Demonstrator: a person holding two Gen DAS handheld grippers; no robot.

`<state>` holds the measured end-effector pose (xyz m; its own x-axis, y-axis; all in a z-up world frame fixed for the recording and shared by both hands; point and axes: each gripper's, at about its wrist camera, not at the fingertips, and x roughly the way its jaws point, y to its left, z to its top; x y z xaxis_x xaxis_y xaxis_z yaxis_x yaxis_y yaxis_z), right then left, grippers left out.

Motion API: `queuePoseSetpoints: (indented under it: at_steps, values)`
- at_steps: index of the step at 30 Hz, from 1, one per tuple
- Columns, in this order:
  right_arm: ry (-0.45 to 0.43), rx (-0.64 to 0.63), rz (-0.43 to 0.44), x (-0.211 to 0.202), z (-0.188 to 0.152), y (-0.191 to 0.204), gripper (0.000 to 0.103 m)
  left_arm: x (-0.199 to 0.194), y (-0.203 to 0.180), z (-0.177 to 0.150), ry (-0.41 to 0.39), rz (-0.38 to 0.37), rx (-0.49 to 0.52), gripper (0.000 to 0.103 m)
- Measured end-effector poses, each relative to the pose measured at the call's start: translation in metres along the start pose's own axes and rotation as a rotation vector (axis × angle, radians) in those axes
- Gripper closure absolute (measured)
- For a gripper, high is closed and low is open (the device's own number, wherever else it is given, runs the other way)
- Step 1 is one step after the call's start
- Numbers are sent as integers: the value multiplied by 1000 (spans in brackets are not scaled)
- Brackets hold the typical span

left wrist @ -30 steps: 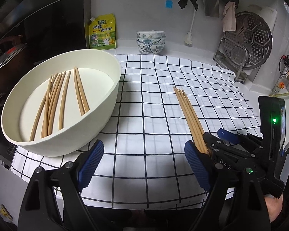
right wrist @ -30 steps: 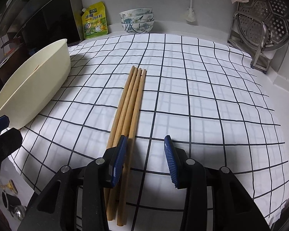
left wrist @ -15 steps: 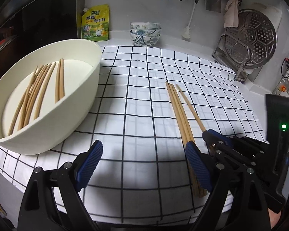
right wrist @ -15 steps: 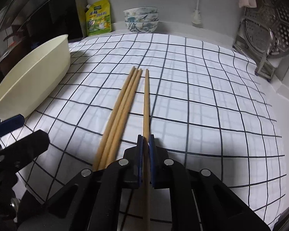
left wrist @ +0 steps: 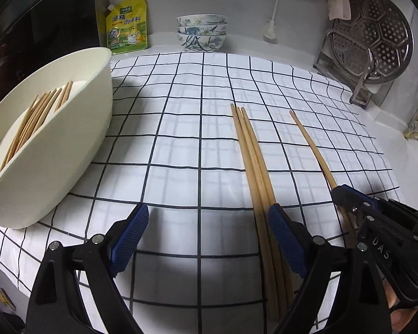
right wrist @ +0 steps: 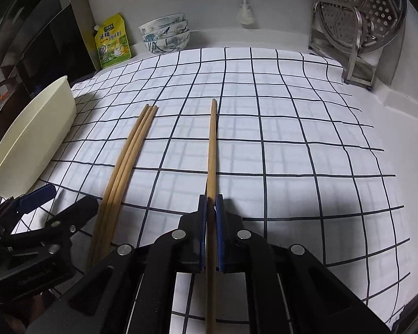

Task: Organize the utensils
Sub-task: 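Close the left tool on one chopstick while the right tool grasps another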

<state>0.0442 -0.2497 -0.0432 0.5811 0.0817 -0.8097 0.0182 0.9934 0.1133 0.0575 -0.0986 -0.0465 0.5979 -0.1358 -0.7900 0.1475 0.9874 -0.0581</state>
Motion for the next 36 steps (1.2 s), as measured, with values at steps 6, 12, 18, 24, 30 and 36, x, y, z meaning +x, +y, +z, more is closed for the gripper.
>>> queuePoseSetpoints:
  at_steps: [6, 12, 18, 24, 30, 36]
  values:
    - [1, 5, 14, 0, 0, -1, 96, 4, -1, -4, 6, 21, 1, 16]
    - [-8, -7, -1, -1, 1, 0, 80, 9, -2, -2, 12, 52, 7, 15]
    - [-4, -36, -10, 0, 0, 3, 74, 17, -3, 6, 23, 66, -4, 13]
    - [-12, -105, -64, 1, -3, 14, 74, 19, -9, 12, 6, 58, 20, 35]
    - [-14, -132, -66, 1, -4, 19, 93, 15, -16, 11, -1, 28, 43, 77]
    - [-10, -96, -33, 0, -2, 13, 97, 13, -13, 11, 18, -22, 26, 96]
